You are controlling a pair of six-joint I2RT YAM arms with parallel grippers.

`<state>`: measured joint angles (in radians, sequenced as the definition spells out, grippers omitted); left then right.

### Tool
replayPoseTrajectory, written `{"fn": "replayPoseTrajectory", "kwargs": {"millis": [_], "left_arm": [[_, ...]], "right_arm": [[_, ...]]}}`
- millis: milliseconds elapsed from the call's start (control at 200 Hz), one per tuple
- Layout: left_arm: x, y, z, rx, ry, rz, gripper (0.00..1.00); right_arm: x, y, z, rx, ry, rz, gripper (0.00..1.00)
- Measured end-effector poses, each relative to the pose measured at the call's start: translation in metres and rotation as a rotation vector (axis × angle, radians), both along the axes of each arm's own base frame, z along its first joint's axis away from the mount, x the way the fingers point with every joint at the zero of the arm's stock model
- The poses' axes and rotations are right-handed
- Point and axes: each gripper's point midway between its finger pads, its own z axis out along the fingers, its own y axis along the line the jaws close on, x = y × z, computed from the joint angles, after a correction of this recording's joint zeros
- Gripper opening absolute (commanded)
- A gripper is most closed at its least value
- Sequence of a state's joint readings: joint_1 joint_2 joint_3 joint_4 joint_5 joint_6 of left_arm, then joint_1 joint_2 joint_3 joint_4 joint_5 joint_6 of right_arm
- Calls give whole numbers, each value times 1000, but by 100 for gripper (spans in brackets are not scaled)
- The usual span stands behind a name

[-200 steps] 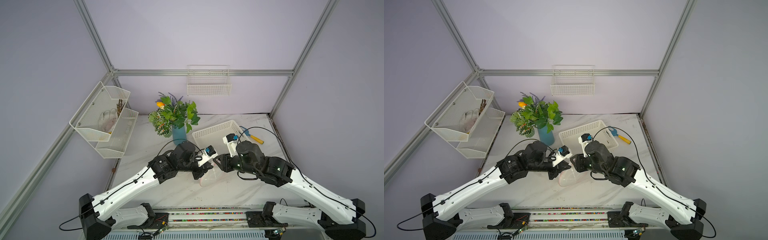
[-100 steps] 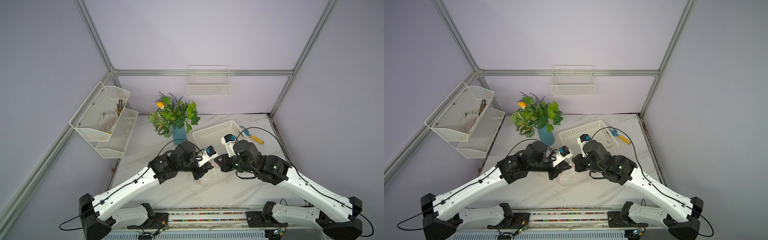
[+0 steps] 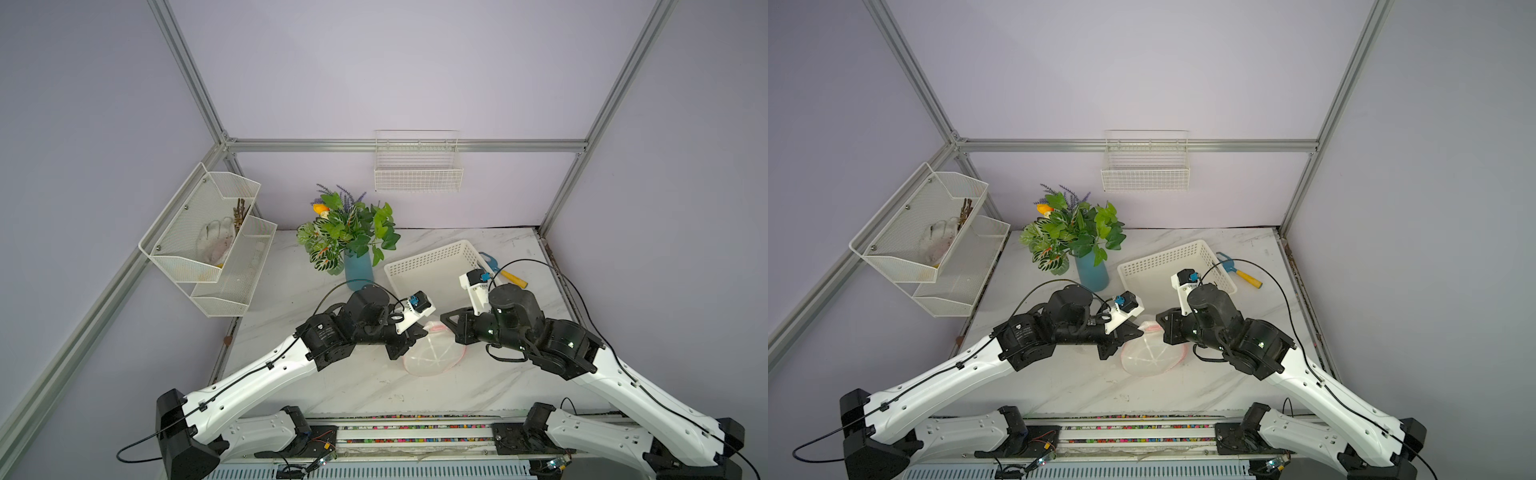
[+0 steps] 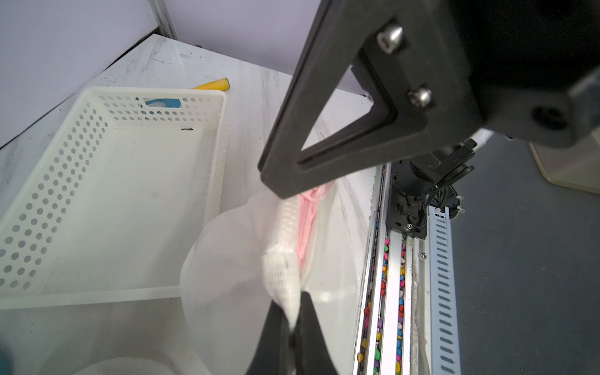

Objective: Turn the laundry bag inside out
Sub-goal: Zip the zipper on the laundry bag.

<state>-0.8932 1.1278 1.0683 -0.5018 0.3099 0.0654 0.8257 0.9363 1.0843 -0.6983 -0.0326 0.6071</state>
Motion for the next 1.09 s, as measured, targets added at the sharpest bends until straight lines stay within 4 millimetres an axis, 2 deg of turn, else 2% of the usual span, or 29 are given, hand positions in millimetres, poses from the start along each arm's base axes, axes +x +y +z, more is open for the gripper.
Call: {"fn": "replayPoseTrajectory", "kwargs": {"millis": [170, 295, 335, 405, 520, 605, 715, 815, 935, 1095], "left_arm": [[-2, 11, -3, -36, 18, 34, 0], [-4, 17, -5, -97, 52, 64, 2], [-7, 17, -8, -111, 73, 65, 8], [-10, 17, -17, -117, 112, 60, 32], [-12, 20, -35, -82, 137, 61, 60], [-11, 25, -47, -36, 143, 76, 72], [-5, 28, -54, 32, 122, 86, 74], [0, 22, -50, 56, 94, 66, 74], [4, 12, -46, 58, 58, 17, 72], [4, 4, -52, 77, -9, -68, 71]], "right_arm": [[0, -20, -12, -2, -43, -25, 0], [2, -23, -21, 17, -48, -23, 0], [1, -21, -22, 27, -47, -12, 0], [0, -18, -22, 38, -44, 11, 0], [-2, -9, -21, 49, -53, 73, 0], [-3, 0, -26, 39, -47, 127, 0], [-4, 11, -39, 6, -22, 199, 0], [-7, 21, -48, -2, 2, 261, 0], [-11, 31, -53, 6, 18, 325, 0], [-19, 38, -54, 13, 17, 404, 0]]}}
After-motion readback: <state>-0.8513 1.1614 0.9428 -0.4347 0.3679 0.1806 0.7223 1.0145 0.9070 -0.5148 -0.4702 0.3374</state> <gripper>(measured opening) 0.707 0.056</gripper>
